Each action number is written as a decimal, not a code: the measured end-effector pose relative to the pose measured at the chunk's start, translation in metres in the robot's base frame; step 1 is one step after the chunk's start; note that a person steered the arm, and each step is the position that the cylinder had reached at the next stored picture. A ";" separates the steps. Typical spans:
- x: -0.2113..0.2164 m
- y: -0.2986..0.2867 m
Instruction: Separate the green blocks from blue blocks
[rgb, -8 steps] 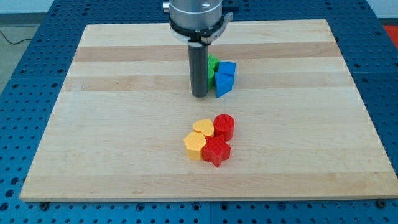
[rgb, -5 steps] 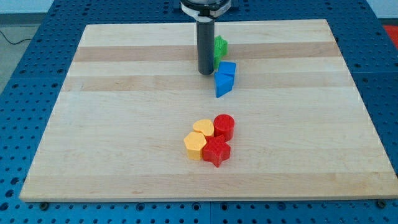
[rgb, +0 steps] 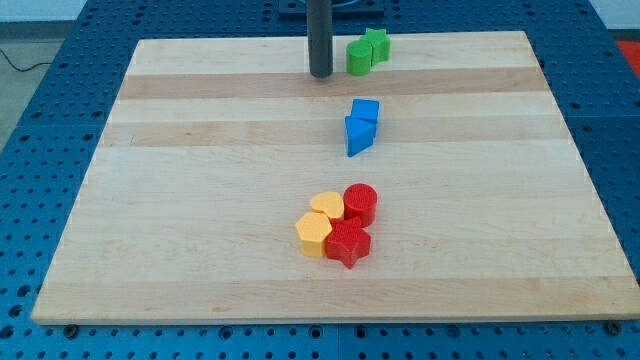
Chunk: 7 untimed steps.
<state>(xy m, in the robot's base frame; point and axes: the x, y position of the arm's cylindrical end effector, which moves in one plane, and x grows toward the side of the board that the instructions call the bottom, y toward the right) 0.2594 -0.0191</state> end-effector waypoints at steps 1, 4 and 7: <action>-0.019 0.007; -0.067 0.071; -0.068 0.101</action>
<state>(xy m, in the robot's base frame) 0.1919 0.0816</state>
